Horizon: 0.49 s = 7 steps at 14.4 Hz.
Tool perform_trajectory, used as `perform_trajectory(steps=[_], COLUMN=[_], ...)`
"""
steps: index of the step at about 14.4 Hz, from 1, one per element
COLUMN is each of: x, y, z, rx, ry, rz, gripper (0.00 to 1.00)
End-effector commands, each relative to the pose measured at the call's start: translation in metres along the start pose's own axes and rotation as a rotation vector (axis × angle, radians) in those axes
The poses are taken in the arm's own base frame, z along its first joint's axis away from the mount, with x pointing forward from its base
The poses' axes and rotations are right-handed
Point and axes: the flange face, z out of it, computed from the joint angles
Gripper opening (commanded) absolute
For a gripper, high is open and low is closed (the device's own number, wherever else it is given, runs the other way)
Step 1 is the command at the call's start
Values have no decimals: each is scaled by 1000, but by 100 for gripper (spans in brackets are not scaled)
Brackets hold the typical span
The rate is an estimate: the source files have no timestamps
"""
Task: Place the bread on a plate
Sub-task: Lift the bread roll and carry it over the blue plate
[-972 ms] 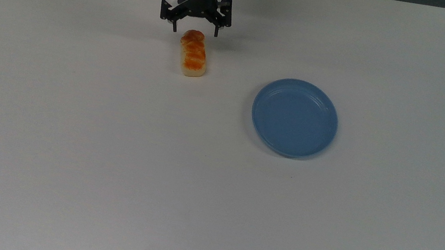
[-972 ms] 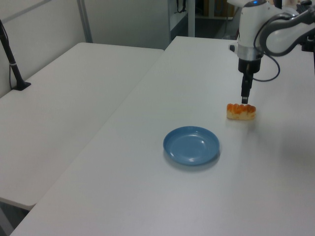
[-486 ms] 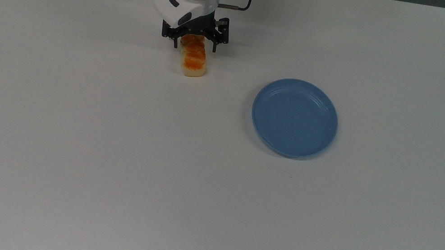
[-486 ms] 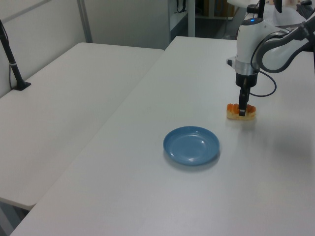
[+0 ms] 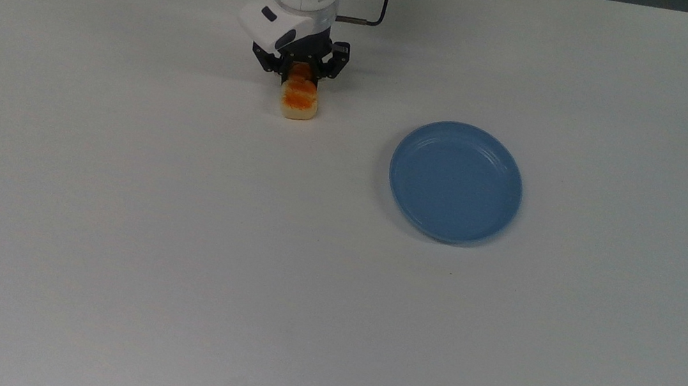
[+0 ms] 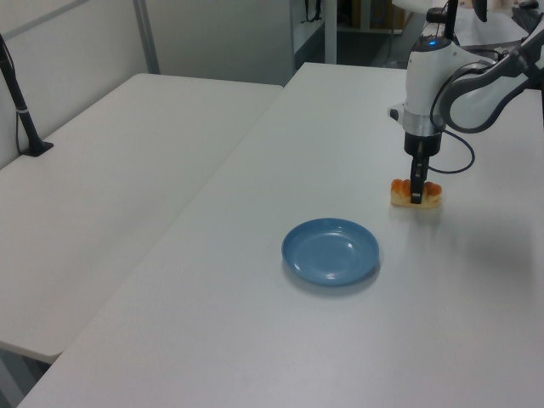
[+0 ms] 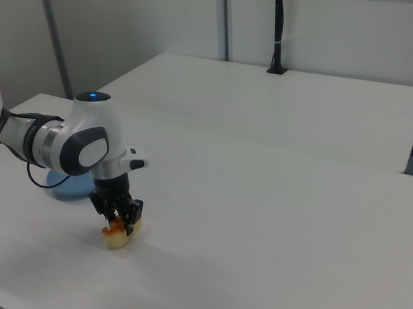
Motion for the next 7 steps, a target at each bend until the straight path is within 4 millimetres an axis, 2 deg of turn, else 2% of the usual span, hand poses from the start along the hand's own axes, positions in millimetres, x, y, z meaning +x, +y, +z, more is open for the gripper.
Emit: perform_trajectory(steps=[1, 3, 7], x=[9, 21, 61], y=[-5, -16, -68], z=[-23, -48, -99], rx=[-16, -13, 9], ry=[40, 30, 104], rz=[51, 79, 208], gripper=[44, 44, 44])
